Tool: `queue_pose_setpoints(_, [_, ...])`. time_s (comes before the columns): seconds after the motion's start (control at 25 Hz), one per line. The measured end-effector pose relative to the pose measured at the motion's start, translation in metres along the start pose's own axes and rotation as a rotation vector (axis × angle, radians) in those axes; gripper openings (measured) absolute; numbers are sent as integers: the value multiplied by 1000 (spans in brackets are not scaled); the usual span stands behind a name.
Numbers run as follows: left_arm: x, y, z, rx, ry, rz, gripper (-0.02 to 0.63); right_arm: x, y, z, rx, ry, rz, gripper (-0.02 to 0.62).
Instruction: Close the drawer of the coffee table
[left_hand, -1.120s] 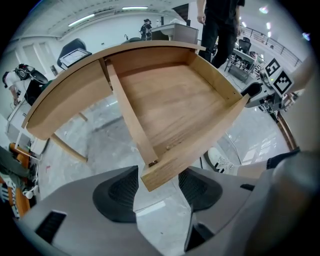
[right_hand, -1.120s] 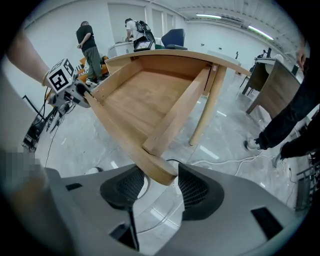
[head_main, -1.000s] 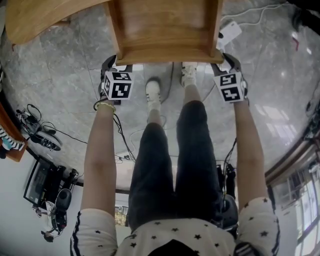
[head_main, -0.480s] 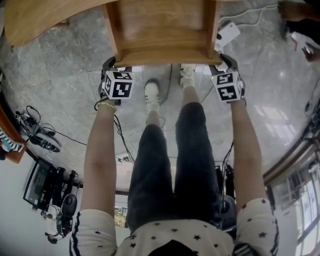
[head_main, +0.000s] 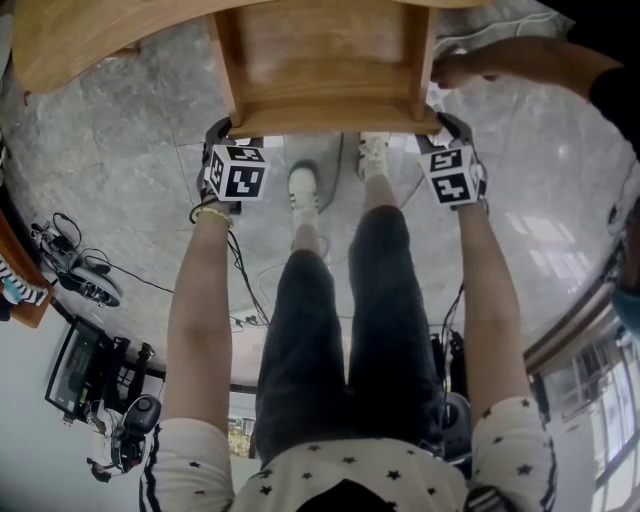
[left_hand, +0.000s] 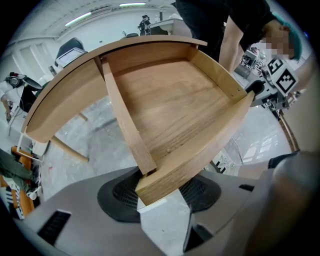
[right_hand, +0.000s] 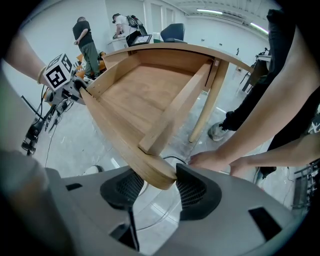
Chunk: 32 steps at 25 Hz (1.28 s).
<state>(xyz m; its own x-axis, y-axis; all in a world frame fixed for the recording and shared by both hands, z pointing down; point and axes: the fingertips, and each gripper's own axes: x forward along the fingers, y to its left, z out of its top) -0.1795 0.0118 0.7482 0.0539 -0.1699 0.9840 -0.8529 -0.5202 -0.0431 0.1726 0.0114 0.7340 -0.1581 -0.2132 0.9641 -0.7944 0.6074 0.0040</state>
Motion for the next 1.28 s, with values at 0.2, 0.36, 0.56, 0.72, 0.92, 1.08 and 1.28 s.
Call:
queue_pose_setpoints(0.2, [-8,-1,2,-3,-4,-7,228,-8,-1,0,5,0,3,201])
queue_pose_setpoints(0.36, [-17,-1,5,-4,-9,-8,227,-16,-1,3,11,-6,8,201])
queue_pose_setpoints(0.56, [-29,-2,7,-7,-7,-12,227,-28,-3,5,12,-3,15,201])
queue_pose_setpoints(0.72, [-39,-1,10,-4,-5,-17,227,-37,-3,8,11,0,18,201])
queue_pose_setpoints(0.92, [-42,-1,11,-1,-7,-23,227,-40,-4,9,18,0,23,201])
queue_pose_setpoints(1.08, [-48,-2,13,3,-11,-28,227,-46,-4,9,22,0,28,201])
queue_pose_setpoints(1.28, [-50,1,14,12,-14,-32,227,-47,-2,10,31,-2,35,201])
